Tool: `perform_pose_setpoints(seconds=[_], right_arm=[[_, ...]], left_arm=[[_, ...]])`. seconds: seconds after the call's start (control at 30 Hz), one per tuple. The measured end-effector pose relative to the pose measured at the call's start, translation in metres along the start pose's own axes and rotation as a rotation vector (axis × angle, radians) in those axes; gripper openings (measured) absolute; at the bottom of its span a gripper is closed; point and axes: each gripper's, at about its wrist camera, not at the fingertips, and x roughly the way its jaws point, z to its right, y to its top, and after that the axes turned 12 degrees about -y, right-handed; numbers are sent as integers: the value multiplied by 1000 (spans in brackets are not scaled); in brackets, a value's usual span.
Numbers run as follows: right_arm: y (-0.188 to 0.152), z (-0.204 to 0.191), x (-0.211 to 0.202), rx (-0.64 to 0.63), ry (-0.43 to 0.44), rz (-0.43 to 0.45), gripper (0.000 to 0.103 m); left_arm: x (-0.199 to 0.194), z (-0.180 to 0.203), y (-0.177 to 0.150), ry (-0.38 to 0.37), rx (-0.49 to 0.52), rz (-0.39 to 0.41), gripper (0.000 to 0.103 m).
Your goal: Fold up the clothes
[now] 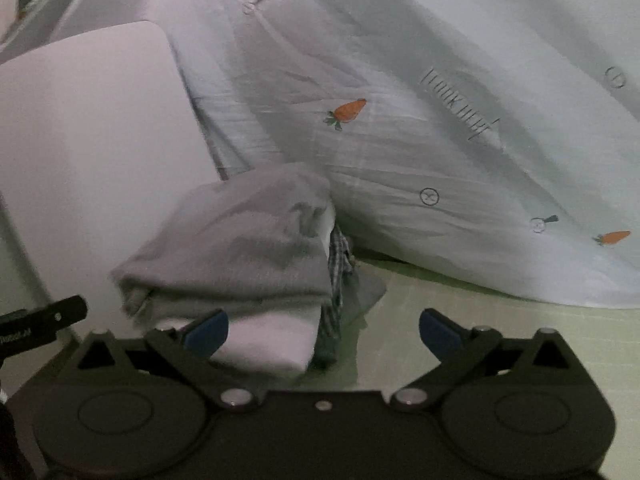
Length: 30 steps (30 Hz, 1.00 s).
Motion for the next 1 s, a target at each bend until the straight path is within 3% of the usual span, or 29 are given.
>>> perform_pose_setpoints(seconds=[0.17, 0.47, 0.73, 1.0], right_arm=[[-23, 19, -58, -55, 9, 24, 103], [-76, 62, -125, -89, 42, -1, 103], [-117, 84, -161, -123, 55, -55, 103], [-128, 100, -176, -139, 45, -59, 103]], left_arm=[[-55, 36, -34, 16, 18, -31, 103], [-130, 75, -88, 42, -16, -73, 103], [-155, 104, -116, 38, -10, -116, 103], [-167, 122, -126, 35, -24, -118, 103]])
